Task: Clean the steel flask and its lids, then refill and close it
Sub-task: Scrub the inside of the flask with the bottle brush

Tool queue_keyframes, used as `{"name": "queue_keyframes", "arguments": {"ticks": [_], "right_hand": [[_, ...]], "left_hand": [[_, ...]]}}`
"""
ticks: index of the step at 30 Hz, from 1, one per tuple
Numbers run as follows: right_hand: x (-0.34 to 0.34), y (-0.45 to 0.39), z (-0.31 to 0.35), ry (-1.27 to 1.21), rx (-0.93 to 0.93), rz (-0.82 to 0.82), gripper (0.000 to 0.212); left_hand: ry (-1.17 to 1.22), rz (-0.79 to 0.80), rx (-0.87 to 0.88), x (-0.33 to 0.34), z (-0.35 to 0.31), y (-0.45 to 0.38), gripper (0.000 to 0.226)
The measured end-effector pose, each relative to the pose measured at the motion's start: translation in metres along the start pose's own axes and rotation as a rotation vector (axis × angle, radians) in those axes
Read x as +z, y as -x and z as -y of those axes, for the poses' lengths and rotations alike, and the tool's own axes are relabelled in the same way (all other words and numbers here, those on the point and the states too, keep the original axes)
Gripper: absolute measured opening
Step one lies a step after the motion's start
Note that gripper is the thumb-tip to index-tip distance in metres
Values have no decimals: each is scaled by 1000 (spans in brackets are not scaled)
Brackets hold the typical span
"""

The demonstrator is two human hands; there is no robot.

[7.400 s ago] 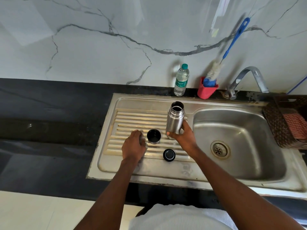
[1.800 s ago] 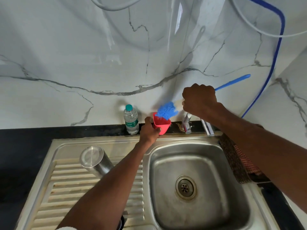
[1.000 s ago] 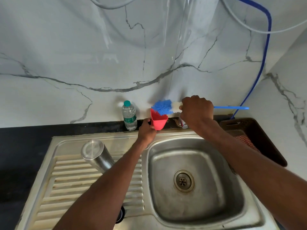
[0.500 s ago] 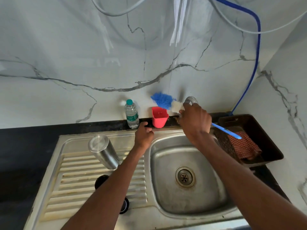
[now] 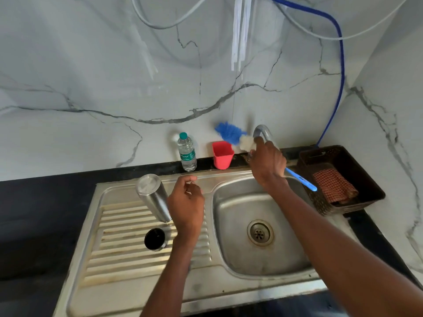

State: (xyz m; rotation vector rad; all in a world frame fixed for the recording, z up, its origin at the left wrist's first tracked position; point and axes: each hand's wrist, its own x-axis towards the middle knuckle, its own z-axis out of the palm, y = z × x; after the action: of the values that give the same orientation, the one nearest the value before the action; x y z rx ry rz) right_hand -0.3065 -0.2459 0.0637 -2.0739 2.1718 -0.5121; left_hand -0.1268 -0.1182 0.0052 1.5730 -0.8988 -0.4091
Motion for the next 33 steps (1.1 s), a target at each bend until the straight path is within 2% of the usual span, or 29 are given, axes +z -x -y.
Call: {"name": "queue_keyframes", "arguments": {"ticks": [4,9,11,14,16,18,20,23,27,30,33], "right_hand": [[-2,10,12,54,-42,-24,51],[-5,15,20,67,-38,-37,52],[-6,17,19,0,-6,-51,53],[-11,31,14,-246,135,-44,41],[-9,48,8,-417,247,-22,36],[0,71,-1,-523,328,12,37],[17,95,-11,-557,345,65,41],[50,126,-29,-560,349,197,47],[69,154,-43,-426,335,284,47],[70,162,-53,-402,324,297,45],[71,168,-70,-380,315,300,44]], "left_hand": [[29,-111,200,-29,-3,14,22],[128,-257,229,-59,-10,12,18],[135,-351,210,-72,-12,7,19],[58,-435,165,-96,-2,1,29],[-41,-397,110,-109,16,-5,48],[-136,-251,12,-117,37,-9,68],[-176,-70,-134,-119,54,-12,92],[-144,63,-248,-112,65,-16,111],[-6,162,-295,-99,67,-21,104],[49,175,-333,-89,75,-29,85],[28,119,-307,-85,85,-39,60]]}}
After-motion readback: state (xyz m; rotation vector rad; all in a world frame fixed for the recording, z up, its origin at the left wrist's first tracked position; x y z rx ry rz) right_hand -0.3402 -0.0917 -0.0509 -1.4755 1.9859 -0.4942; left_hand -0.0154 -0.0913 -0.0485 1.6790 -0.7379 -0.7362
